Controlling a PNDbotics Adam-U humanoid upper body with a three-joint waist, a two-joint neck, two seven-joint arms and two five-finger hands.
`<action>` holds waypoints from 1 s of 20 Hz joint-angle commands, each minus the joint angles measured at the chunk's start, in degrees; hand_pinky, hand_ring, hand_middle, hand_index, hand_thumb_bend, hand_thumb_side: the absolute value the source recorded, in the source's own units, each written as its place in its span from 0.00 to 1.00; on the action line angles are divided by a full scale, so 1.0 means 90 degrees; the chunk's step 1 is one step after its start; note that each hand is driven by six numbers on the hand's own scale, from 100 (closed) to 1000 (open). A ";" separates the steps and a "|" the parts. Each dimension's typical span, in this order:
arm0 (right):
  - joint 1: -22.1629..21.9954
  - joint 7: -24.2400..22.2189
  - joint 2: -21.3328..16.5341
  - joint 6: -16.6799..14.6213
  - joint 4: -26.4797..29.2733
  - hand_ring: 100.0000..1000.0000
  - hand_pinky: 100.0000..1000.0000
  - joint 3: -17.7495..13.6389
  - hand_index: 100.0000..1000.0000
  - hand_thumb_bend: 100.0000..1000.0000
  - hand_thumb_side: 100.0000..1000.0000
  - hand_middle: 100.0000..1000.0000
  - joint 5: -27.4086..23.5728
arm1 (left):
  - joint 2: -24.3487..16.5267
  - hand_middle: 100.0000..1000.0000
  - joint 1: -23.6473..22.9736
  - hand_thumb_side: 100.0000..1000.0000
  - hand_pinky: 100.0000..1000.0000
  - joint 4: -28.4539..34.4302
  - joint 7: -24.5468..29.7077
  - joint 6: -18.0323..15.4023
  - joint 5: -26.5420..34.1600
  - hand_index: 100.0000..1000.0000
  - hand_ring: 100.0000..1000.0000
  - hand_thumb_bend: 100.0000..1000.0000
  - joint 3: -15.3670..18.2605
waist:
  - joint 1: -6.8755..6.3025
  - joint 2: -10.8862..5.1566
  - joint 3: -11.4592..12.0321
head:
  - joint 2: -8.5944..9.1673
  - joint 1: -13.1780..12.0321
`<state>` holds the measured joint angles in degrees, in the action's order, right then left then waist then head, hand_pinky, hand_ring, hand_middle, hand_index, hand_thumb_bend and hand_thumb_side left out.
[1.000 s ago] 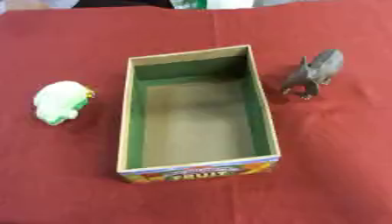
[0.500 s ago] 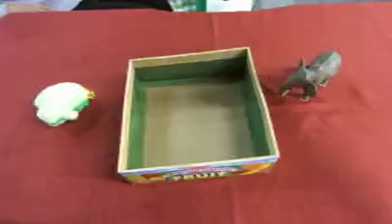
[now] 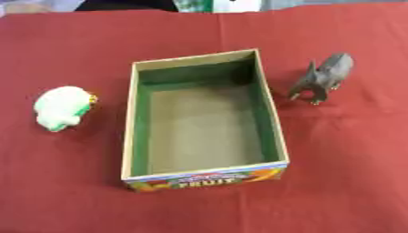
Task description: Pick up objects on the table and place them in the box.
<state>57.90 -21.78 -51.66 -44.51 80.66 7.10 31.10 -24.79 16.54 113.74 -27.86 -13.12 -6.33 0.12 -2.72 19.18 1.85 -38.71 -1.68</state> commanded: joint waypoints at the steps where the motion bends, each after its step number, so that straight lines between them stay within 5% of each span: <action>1: 0.0254 -0.0355 -0.0103 -0.0493 -0.0214 0.91 0.78 0.0066 0.93 0.21 0.97 0.91 0.0452 | -0.0225 0.56 0.0013 0.82 0.53 0.0094 0.0023 -0.0001 -0.0010 0.70 0.53 0.00 0.0015 | 0.0018 -0.0166 -0.0003 | 0.0067 0.0004; 12: 0.0644 -0.0723 0.0074 -0.0827 -0.0640 0.94 0.80 0.0508 1.00 0.38 0.94 1.00 0.1629 | -0.0242 0.56 0.0006 0.82 0.53 0.0094 0.0045 0.0008 0.0004 0.70 0.53 0.00 -0.0003 | 0.0027 -0.0195 -0.0017 | 0.0132 0.0007; 14: 0.0718 -0.0650 0.0086 -0.0828 -0.0597 0.94 0.77 0.0579 0.99 0.48 0.93 1.00 0.1868 | -0.0247 0.56 -0.0009 0.82 0.53 0.0094 0.0043 0.0014 0.0014 0.70 0.53 0.00 -0.0010 | 0.0019 -0.0199 -0.0011 | 0.0141 0.0012; 20: 0.0831 -0.0172 0.0168 -0.0828 -0.0694 0.97 0.83 0.0858 0.99 0.55 0.96 1.00 0.2918 | -0.0251 0.56 0.0003 0.82 0.53 0.0094 0.0013 0.0028 0.0032 0.70 0.53 0.00 -0.0025 | 0.0008 -0.0184 0.0003 | 0.0167 0.0044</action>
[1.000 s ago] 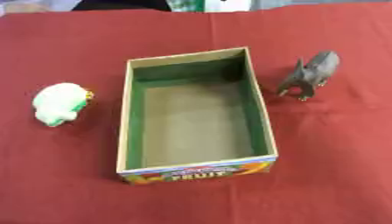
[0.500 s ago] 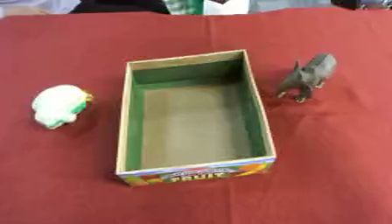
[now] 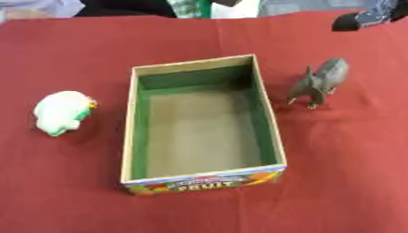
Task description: Pick up objects on the table and place them in the box.
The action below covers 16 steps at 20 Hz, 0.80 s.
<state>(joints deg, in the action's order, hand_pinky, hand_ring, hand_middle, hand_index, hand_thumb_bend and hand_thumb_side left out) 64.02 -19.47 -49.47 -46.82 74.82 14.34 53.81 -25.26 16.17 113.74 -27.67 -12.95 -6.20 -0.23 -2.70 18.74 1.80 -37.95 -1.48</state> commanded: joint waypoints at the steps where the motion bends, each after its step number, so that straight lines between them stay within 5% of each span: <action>1: 0.0154 -0.0405 -0.0061 -0.0572 -0.0117 0.97 0.83 0.0092 0.99 0.55 0.96 1.00 0.0530 | -0.0199 0.56 0.0046 0.82 0.53 0.0094 -0.0007 0.0009 0.0017 0.70 0.53 0.00 0.0012 | 0.0006 -0.0134 0.0010 | 0.0085 0.0026; 16: -0.0156 -0.0271 -0.0170 -0.0572 -0.0682 0.96 0.84 0.0410 1.00 0.57 0.96 1.00 0.1014 | -0.0214 0.57 0.0070 0.81 0.53 0.0094 0.0029 0.0017 0.0025 0.70 0.53 0.00 -0.0014 | 0.0024 -0.0109 0.0013 | 0.0076 0.0041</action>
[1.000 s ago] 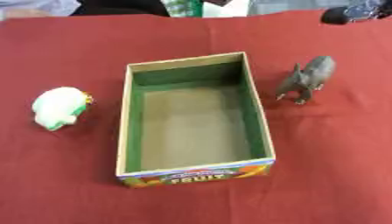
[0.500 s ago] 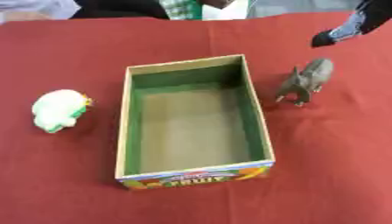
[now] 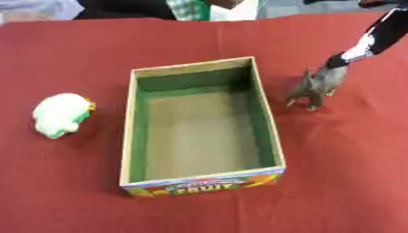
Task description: Pick up objects on the table and place them in the box.
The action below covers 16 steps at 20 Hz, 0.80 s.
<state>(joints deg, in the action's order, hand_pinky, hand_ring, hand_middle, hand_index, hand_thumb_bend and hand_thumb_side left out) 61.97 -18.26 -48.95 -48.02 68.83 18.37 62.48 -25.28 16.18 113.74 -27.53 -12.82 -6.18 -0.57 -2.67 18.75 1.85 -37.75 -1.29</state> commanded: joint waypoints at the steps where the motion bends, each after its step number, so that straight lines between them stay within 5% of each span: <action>1: 0.0046 -0.0396 -0.0243 -0.0438 -0.0033 0.96 0.84 -0.0033 1.00 0.57 0.96 1.00 0.0064 | -0.0217 0.57 0.0074 0.81 0.53 0.0094 0.0015 0.0001 0.0024 0.70 0.53 0.00 0.0022 | 0.0023 -0.0109 0.0007 | 0.0050 0.0020; 16: -0.0373 -0.0267 -0.0462 -0.0438 -0.0261 0.95 0.84 -0.0013 1.00 0.58 0.92 1.00 0.0304 | -0.0225 0.57 0.0101 0.81 0.53 0.0094 0.0041 0.0002 0.0039 0.70 0.53 0.00 0.0000 | 0.0043 -0.0101 0.0005 | 0.0080 0.0030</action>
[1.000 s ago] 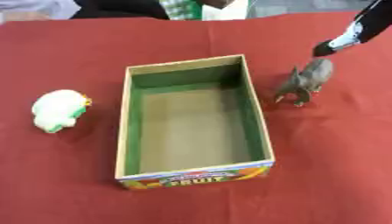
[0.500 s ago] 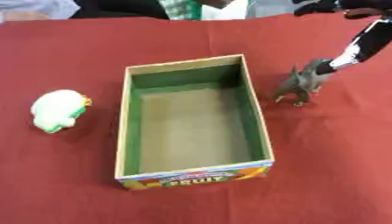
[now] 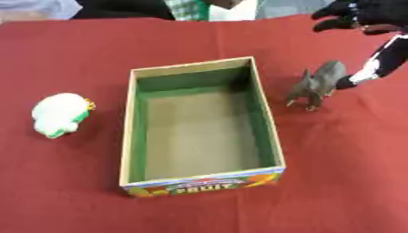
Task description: Pick up objects on the table and place them in the box.
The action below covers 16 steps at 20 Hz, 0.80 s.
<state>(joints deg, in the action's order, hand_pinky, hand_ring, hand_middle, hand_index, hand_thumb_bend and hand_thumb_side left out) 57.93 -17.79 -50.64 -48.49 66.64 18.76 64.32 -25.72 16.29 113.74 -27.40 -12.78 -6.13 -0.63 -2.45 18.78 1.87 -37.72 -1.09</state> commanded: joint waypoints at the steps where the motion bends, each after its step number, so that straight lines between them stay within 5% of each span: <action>1: 0.0065 -0.0287 -0.0273 -0.0386 -0.0041 0.95 0.84 -0.0058 1.00 0.57 0.91 1.00 0.0119 | -0.0174 0.57 0.0090 0.81 0.53 0.0094 0.0030 -0.0004 0.0035 0.70 0.53 0.00 0.0003 | 0.0018 -0.0102 0.0005 | 0.0084 0.0010; 8: 0.0141 0.0020 -0.0076 -0.0386 -0.0470 0.93 0.84 -0.0039 1.00 0.40 0.78 0.93 0.0299 | -0.0158 0.57 0.0100 0.81 0.53 0.0094 0.0046 -0.0013 0.0046 0.70 0.53 0.00 -0.0003 | -0.0008 -0.0083 0.0044 | 0.0199 0.0025; 16: 0.0303 -0.0121 0.0280 -0.0386 -0.1058 0.92 0.85 0.0110 1.00 0.36 0.76 0.88 0.0111 | -0.0121 0.57 0.0116 0.81 0.53 0.0094 0.0064 -0.0005 0.0057 0.70 0.54 0.00 -0.0019 | -0.0022 -0.0036 0.0072 | 0.0275 0.0128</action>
<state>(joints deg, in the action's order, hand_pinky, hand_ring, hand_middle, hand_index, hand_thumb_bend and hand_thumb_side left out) 59.30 -16.45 -47.28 -49.83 57.54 20.15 65.94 -25.72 16.68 113.74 -26.99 -12.84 -5.90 -0.95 -2.72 19.46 2.46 -35.94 -0.19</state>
